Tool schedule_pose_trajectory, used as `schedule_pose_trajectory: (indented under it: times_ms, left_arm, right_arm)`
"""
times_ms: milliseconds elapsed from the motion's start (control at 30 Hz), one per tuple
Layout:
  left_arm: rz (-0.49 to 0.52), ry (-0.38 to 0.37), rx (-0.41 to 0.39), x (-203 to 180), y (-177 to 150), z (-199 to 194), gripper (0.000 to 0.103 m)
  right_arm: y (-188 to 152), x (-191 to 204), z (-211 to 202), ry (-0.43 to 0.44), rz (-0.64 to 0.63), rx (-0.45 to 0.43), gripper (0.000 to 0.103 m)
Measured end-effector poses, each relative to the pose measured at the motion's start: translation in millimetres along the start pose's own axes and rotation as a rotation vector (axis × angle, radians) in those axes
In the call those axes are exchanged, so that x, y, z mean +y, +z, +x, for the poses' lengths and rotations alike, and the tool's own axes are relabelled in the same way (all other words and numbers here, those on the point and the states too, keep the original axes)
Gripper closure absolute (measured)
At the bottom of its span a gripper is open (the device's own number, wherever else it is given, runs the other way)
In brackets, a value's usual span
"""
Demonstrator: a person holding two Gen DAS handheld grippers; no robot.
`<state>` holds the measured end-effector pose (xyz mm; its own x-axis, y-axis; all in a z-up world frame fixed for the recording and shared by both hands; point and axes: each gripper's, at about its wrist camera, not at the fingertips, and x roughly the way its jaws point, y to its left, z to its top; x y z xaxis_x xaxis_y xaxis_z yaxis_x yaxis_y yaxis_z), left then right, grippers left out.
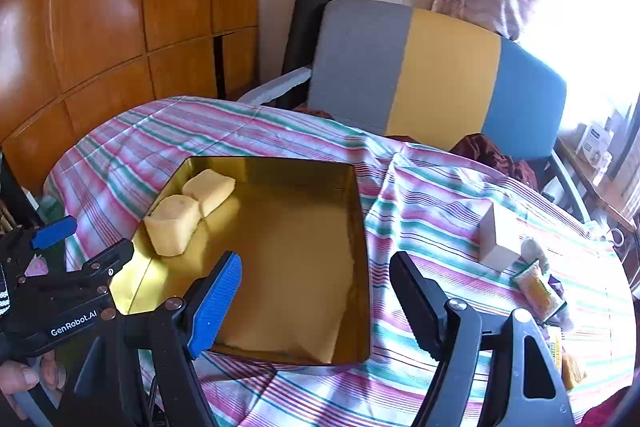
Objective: Organize objects
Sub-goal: 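Grasp the white boxed product with the left gripper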
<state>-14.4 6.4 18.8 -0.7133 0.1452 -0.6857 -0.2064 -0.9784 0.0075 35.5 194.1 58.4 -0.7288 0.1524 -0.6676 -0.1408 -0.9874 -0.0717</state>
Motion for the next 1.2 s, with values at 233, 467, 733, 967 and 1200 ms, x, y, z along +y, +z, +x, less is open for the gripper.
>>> schedule_pose_trajectory:
  times_ms: [233, 467, 733, 967, 1200]
  left_arm:
    - [0.052, -0.016, -0.001, -24, 3, -1, 0.017]
    - [0.111, -0.040, -0.001, -53, 7, 0, 0.017]
    - [0.201, -0.105, -0.023, -96, 24, 4, 0.017]
    - [0.306, -0.211, -0.022, -158, 42, 14, 0.017]
    - [0.392, -0.319, 0.026, -239, 55, 38, 0.017]
  right_arm:
    - [-5, -23, -1, -0.030, 0.033, -0.006, 0.025]
    - [-13, -51, 5, -0.058, 0.074, 0.016, 0.025]
    - [-30, -117, 25, -0.155, 0.084, 0.108, 0.025]
    - [-54, -233, 37, -0.360, 0.189, 0.188, 0.025]
    - [-85, -295, 35, -0.423, 0.402, 0.198, 0.025]
